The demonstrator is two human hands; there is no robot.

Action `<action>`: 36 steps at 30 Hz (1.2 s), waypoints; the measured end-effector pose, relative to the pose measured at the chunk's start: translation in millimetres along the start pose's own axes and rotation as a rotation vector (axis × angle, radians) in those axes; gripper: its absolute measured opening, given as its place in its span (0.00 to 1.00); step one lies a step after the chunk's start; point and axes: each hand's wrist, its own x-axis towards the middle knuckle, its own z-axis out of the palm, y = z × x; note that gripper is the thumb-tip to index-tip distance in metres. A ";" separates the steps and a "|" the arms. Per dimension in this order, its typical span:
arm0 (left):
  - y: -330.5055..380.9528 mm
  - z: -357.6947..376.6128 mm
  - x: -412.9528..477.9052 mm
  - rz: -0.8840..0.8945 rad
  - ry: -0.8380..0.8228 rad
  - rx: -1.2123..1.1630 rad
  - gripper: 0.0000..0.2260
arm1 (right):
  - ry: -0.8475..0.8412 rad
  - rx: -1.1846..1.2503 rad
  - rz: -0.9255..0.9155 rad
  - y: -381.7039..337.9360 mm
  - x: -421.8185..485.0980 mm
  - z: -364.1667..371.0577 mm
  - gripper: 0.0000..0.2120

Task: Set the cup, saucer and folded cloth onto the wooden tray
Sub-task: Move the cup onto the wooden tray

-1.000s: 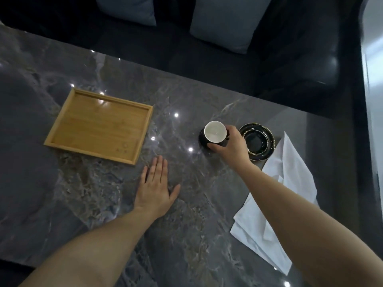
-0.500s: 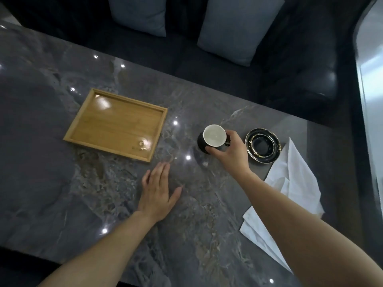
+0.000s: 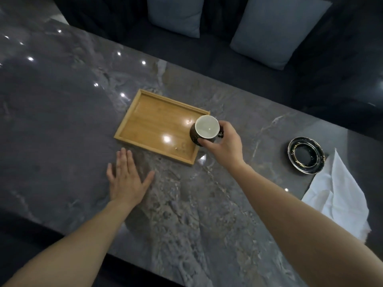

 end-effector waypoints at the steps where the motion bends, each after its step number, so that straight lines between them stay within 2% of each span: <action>1: -10.1 -0.3 6.2 -0.026 -0.016 0.017 0.47 | -0.009 -0.004 -0.008 -6.0 4.1 7.8 0.33; 12: -31.2 1.1 21.6 -0.006 -0.069 0.037 0.48 | -0.005 0.003 -0.057 -64.3 48.7 95.7 0.33; 20: -32.5 5.5 23.9 0.017 -0.080 0.009 0.49 | -0.044 0.009 -0.021 -84.7 71.5 149.2 0.32; 36: -31.1 1.5 24.0 0.031 -0.097 0.001 0.48 | -0.026 -0.071 -0.007 -98.6 101.0 190.2 0.32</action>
